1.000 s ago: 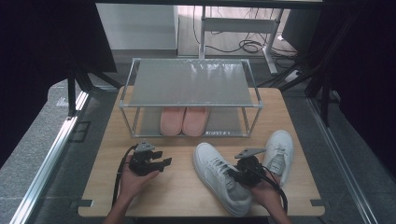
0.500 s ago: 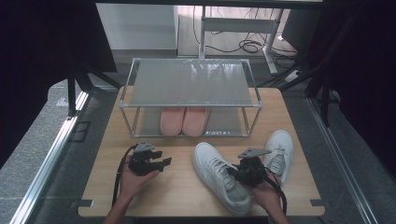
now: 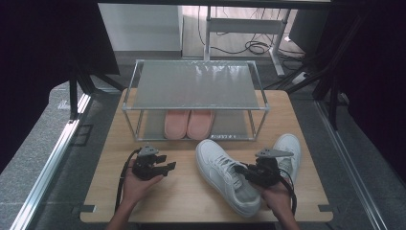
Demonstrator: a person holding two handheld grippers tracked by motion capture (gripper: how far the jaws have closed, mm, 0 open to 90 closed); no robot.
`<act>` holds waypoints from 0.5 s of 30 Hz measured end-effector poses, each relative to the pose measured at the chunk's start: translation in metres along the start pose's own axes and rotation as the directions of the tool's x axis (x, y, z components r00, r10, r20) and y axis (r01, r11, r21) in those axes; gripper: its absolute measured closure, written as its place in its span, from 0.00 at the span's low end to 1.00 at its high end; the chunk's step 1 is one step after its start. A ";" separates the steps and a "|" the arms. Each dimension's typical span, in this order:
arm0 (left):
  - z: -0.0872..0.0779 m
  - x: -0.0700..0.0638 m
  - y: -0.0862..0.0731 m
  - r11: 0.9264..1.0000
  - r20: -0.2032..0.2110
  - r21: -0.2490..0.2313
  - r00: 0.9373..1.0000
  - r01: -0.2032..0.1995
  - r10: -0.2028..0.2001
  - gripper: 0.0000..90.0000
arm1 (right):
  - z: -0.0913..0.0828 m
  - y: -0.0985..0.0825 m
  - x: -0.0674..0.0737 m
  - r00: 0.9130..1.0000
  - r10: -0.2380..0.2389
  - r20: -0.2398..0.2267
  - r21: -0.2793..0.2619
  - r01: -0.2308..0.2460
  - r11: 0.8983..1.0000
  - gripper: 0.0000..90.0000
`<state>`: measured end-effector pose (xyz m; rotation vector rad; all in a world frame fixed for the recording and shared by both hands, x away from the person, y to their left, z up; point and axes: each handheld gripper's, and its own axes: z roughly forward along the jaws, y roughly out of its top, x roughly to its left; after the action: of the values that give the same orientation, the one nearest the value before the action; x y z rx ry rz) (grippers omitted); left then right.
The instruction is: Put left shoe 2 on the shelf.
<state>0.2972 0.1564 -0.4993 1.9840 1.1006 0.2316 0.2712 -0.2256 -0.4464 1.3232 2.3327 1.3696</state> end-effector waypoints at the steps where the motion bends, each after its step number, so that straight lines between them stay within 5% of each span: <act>1: 0.000 0.000 0.000 1.000 0.000 -0.001 1.000 0.001 -0.001 0.53 | -0.001 0.001 -0.001 1.000 0.011 -0.010 -0.012 -0.011 1.000 0.91; 15: 0.000 0.000 0.000 1.000 -0.001 0.000 1.000 0.001 -0.001 0.53 | -0.011 0.007 -0.008 0.991 0.089 -0.099 -0.142 -0.103 0.985 0.91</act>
<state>0.2973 0.1565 -0.4994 1.9834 1.1022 0.2318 0.2748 -0.2375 -0.4369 1.3725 2.1995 1.6306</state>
